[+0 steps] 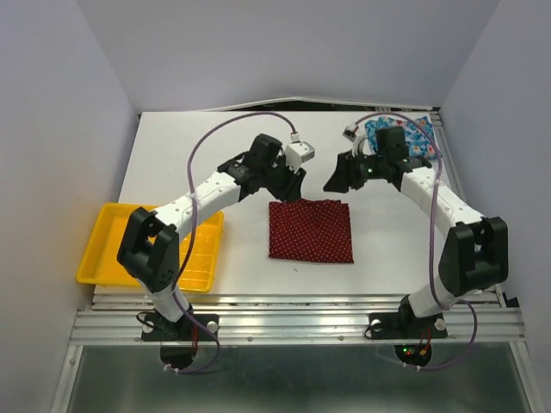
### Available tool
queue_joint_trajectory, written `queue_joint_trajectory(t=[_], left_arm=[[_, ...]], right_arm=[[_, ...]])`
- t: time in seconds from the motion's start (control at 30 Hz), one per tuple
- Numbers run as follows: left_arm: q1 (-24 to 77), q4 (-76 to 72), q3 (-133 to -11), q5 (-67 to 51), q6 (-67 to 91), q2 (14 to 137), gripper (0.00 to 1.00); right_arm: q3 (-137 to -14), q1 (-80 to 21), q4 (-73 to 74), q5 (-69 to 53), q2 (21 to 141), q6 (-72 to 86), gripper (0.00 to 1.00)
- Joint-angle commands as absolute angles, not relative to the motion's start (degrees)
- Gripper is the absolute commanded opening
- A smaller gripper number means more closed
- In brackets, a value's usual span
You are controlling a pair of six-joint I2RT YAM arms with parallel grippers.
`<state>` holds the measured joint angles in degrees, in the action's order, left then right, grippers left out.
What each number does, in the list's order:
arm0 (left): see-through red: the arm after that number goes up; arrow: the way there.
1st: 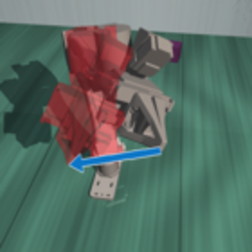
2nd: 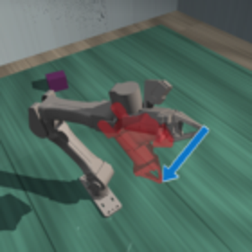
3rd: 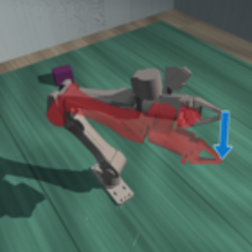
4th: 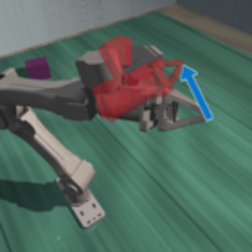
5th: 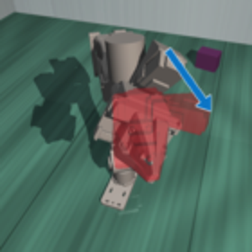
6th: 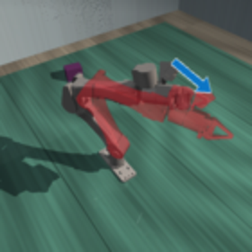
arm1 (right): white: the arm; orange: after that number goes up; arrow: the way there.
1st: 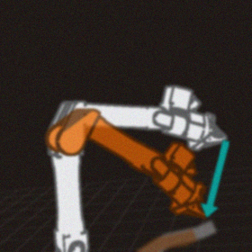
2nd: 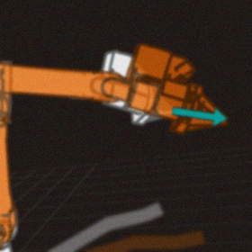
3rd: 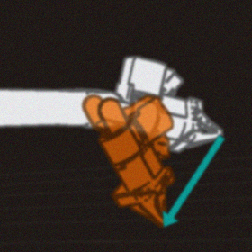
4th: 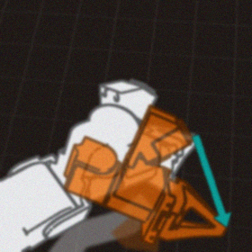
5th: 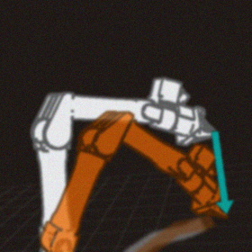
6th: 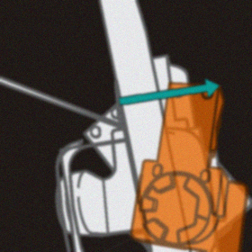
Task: Fold and stack the skirts
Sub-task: Fold the skirt
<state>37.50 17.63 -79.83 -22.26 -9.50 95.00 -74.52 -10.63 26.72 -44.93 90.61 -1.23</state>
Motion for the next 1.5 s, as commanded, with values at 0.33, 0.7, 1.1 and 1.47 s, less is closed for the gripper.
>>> queue_joint_trajectory(t=[0.33, 0.7, 1.1, 1.47], left_arm=[[36.6, 7.7, -64.1, -25.2, -2.3, 92.8, 0.46], [30.9, 9.7, -65.0, -16.0, -1.8, 85.8, 0.5], [27.1, 9.9, -63.4, -18.2, -2.6, 83.3, 0.51], [29.4, -0.3, -59.8, -32.8, 8.5, 92.6, 0.55]], right_arm=[[-56.8, -19.8, 18.7, -33.5, 88.8, 7.7, 0.63], [-59.7, -32.9, 21.8, -7.3, 91.4, 12.9, 0.67], [-59.2, -34.6, 24.2, 4.9, 102.6, 8.3, 0.66], [-58.4, -27.4, 23.4, 4.0, 99.6, 0.7, 0.67]])
